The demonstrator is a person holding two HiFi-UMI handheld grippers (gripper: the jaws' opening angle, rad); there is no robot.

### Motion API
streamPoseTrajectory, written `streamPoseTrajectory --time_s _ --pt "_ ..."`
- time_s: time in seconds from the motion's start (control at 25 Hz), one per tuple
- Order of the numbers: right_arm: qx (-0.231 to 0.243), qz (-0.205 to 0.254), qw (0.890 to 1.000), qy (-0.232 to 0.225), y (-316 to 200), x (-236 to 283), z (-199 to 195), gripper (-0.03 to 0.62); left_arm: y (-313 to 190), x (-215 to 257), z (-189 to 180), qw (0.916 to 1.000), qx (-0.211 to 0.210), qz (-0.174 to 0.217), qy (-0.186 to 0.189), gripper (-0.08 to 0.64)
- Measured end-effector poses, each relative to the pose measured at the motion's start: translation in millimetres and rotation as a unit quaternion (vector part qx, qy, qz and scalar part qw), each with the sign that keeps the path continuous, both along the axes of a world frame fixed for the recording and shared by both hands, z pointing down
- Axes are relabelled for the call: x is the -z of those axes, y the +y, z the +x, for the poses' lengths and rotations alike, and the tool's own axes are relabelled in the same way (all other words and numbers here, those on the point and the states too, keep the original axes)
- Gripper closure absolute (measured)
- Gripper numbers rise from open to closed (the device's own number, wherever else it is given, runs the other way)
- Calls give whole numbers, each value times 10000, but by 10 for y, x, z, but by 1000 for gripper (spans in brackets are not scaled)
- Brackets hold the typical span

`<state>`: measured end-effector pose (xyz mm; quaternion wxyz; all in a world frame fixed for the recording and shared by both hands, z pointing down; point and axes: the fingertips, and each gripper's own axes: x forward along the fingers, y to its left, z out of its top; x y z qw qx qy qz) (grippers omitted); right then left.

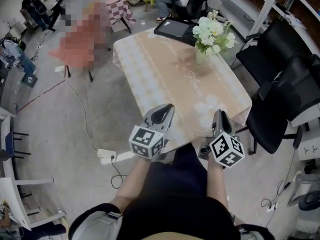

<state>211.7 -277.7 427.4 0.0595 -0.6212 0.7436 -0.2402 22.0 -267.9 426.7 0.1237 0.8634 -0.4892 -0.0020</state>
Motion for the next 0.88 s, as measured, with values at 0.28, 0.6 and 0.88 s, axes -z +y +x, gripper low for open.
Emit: streamPoseTrajectory --time_s 0.28,0.6,0.88 --pt "0 40 10000 -23 68 4 -31 529 66 0 -52 10000 -6 33 -47 537" --pt "-2 -10 10000 -4 130 -60 -39 529 102 -64 -91 10000 8 -11 -35 537" --pt "-5 8 10000 9 123 -56 -68 528 115 -99 -124 10000 2 -24 -19 537"
